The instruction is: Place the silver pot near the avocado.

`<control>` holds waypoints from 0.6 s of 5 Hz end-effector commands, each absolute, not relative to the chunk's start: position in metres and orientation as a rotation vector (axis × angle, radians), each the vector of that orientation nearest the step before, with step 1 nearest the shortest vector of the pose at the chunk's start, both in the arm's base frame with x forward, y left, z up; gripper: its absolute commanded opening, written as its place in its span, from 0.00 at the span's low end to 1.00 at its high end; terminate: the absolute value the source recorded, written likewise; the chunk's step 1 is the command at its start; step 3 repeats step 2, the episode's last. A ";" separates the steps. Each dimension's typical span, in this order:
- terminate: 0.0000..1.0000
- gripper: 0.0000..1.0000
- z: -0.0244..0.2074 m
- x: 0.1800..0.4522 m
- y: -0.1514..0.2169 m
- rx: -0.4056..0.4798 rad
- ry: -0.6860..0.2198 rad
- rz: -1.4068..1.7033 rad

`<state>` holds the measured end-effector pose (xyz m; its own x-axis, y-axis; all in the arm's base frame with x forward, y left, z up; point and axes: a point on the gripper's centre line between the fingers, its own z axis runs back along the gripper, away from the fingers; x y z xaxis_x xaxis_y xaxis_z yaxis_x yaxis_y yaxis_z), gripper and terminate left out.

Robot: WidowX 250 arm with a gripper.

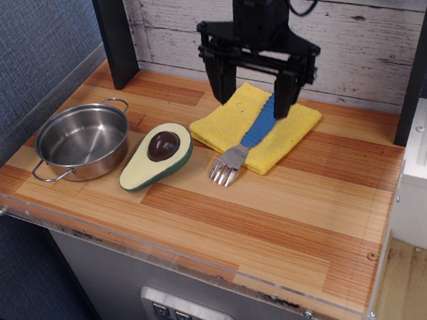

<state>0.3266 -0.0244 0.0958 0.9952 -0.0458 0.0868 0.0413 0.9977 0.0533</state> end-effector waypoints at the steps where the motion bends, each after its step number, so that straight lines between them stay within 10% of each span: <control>1: 0.00 1.00 0.121 0.300 -0.028 0.049 -0.173 -0.017; 2: 1.00 1.00 0.121 0.300 -0.028 0.049 -0.173 -0.017; 3: 1.00 1.00 0.121 0.300 -0.028 0.049 -0.173 -0.017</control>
